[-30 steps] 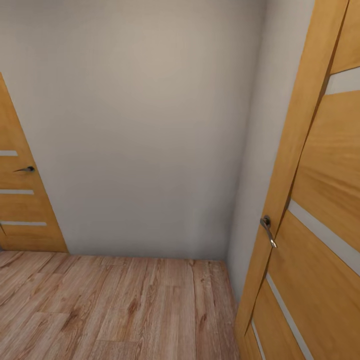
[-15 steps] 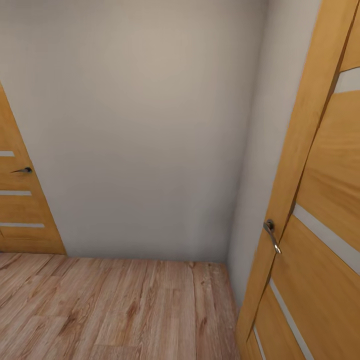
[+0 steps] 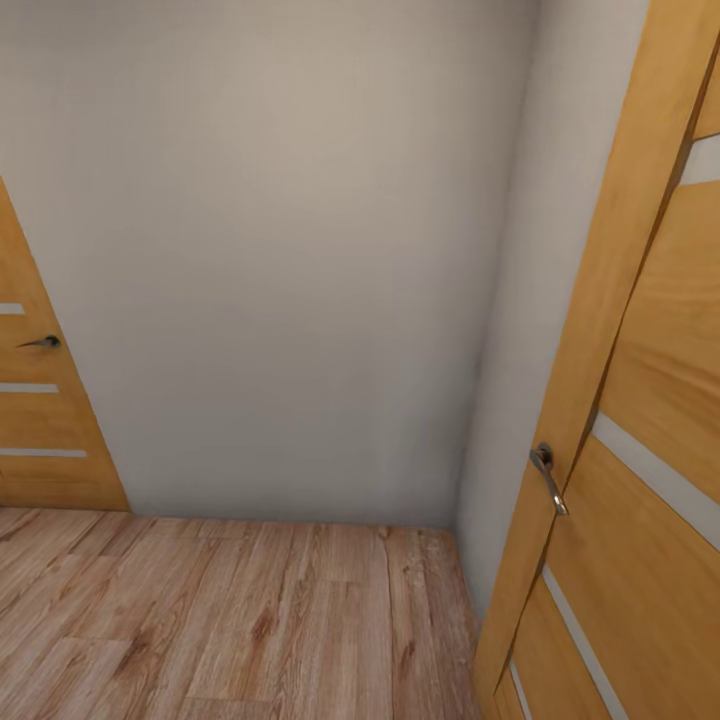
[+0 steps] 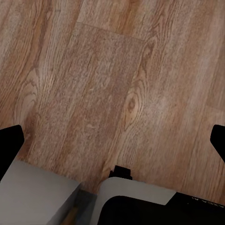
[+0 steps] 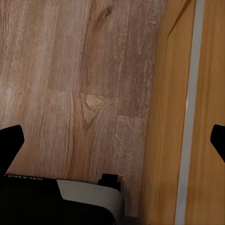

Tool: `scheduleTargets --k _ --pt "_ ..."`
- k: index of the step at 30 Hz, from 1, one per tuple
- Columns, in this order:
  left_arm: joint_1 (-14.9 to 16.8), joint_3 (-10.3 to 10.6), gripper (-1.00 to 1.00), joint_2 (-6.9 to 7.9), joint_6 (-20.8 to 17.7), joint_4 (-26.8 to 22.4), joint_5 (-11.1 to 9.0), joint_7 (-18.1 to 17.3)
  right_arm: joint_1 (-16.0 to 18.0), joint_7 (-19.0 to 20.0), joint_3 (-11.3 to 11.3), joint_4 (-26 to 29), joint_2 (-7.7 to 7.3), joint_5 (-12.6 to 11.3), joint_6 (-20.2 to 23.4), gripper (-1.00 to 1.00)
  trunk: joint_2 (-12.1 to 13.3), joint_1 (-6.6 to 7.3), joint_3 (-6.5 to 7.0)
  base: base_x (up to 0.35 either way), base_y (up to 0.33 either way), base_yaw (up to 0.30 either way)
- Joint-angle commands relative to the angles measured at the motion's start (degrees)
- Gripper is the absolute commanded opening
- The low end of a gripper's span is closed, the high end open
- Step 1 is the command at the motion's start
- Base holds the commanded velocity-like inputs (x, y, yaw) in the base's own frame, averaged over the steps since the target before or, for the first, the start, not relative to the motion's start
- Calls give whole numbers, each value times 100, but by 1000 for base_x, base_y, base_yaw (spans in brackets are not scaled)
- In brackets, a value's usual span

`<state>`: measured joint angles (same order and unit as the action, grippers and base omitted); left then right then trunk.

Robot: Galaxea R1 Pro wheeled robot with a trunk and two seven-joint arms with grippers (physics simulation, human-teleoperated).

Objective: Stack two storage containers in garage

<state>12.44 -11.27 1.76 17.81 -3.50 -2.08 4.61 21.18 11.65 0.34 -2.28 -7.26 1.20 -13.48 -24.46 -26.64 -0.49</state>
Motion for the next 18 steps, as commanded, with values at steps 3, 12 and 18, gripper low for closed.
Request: scheduleTargets --k 3,12,18 --pt "4 2 100 4 21 8 -21 5 9 13 1 -23 -3 10 -41 100 -7 -3 -5 0 0 0" --pt "4 2 100 0 29 8 -21 5 9 13 1 -24 -1 7 -41 100 -7 -3 -5 0 0 0" --pt "4 10 100 -10 22 8 -21 5 9 13 1 -26 -3 3 -41 100 -7 -3 -5 111 0 0"
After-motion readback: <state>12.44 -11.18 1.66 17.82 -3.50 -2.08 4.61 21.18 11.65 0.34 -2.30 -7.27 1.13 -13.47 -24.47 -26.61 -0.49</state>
